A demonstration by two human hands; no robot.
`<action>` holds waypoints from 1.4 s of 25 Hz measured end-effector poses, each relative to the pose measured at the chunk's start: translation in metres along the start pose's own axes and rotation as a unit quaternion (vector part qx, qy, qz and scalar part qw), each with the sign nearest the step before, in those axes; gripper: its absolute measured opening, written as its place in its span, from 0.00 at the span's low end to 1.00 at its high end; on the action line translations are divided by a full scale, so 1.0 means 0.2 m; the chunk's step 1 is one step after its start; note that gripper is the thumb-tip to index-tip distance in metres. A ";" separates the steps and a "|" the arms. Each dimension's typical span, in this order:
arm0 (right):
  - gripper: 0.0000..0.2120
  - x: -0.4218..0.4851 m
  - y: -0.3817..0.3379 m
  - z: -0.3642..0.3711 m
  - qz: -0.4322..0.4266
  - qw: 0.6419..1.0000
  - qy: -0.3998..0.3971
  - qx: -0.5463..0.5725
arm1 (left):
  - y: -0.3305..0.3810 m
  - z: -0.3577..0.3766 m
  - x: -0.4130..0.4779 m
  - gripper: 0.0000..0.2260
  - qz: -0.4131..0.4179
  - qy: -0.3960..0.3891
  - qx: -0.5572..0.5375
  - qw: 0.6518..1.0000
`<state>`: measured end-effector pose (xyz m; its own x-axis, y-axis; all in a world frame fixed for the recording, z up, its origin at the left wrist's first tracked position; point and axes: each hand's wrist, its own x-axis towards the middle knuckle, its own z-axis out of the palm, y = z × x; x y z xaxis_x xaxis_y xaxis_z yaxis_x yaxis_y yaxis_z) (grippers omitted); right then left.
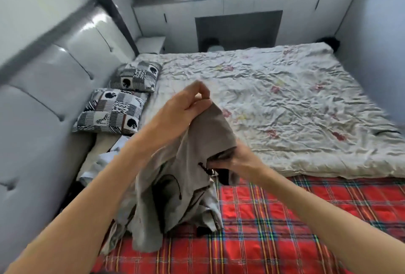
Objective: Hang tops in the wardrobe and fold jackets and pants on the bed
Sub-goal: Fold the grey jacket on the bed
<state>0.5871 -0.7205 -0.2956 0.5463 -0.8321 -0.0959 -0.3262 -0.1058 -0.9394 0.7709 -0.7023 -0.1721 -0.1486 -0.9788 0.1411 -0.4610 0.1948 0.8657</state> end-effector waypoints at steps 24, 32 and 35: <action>0.24 -0.98 -0.72 -1.99 0.047 0.982 -0.097 -0.152 | 1.70 0.90 0.53 0.06 0.209 0.042 0.078 0.974; 0.07 -0.82 -0.77 -2.34 -0.034 0.931 0.298 0.209 | 1.63 1.13 0.81 0.09 0.151 0.013 -0.007 0.988; 0.08 -0.76 -0.88 -2.44 -0.065 0.915 0.317 0.239 | 1.46 1.37 0.91 0.12 0.115 0.111 -0.006 0.987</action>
<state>0.1851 -0.8403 0.0452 -0.0508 -0.9943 0.0942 0.1681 -0.1015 -0.9805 0.3693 -0.8057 -0.0254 -0.0516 -0.8985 0.4359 -0.4271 0.4144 0.8036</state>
